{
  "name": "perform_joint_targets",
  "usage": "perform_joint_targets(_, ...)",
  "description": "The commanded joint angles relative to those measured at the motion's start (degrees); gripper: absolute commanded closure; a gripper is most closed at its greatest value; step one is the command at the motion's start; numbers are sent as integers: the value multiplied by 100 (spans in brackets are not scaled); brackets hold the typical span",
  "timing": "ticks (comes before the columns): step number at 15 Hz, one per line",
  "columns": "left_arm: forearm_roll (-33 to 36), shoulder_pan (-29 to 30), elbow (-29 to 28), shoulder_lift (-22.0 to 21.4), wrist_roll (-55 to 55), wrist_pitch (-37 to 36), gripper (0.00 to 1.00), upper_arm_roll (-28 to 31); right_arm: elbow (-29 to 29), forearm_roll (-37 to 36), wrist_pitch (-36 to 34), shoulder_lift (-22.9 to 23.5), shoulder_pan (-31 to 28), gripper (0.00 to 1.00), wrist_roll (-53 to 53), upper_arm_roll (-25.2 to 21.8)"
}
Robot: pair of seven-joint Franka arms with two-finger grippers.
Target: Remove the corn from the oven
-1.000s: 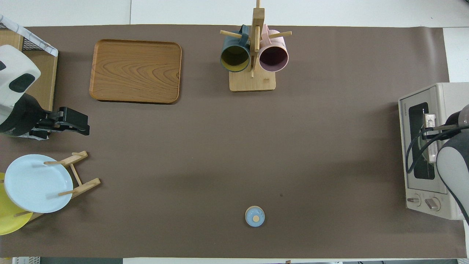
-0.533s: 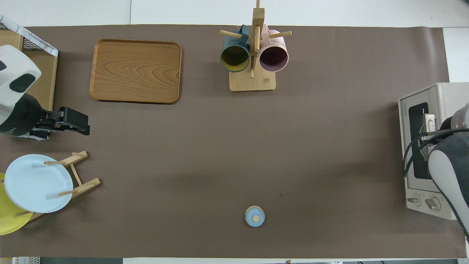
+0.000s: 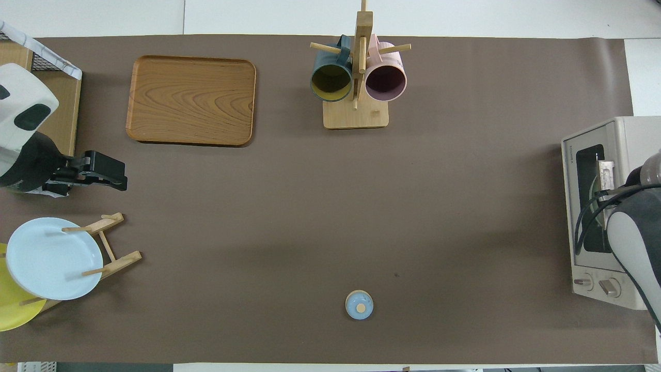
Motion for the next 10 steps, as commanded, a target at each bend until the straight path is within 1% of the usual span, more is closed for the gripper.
perform_joint_targets(1, 100, 6, -41, -81, 18, 45, 0, -32, -274, -116, 177, -19, -107, 100, -133, 40)
perform_joint_targets(4, 100, 6, -41, -81, 18, 45, 0, -32, -432, -89, 519, 25, -36, 100, -107, 49)
perform_joint_targets(7, 100, 6, -41, -72, 18, 53, 0, -32, -442, -37, 686, 174, 7, 100, -81, 58)
perform_joint_targets(10, 100, 6, -41, -81, 18, 53, 0, -32, -442, 103, 792, 289, 174, 100, -45, 49)
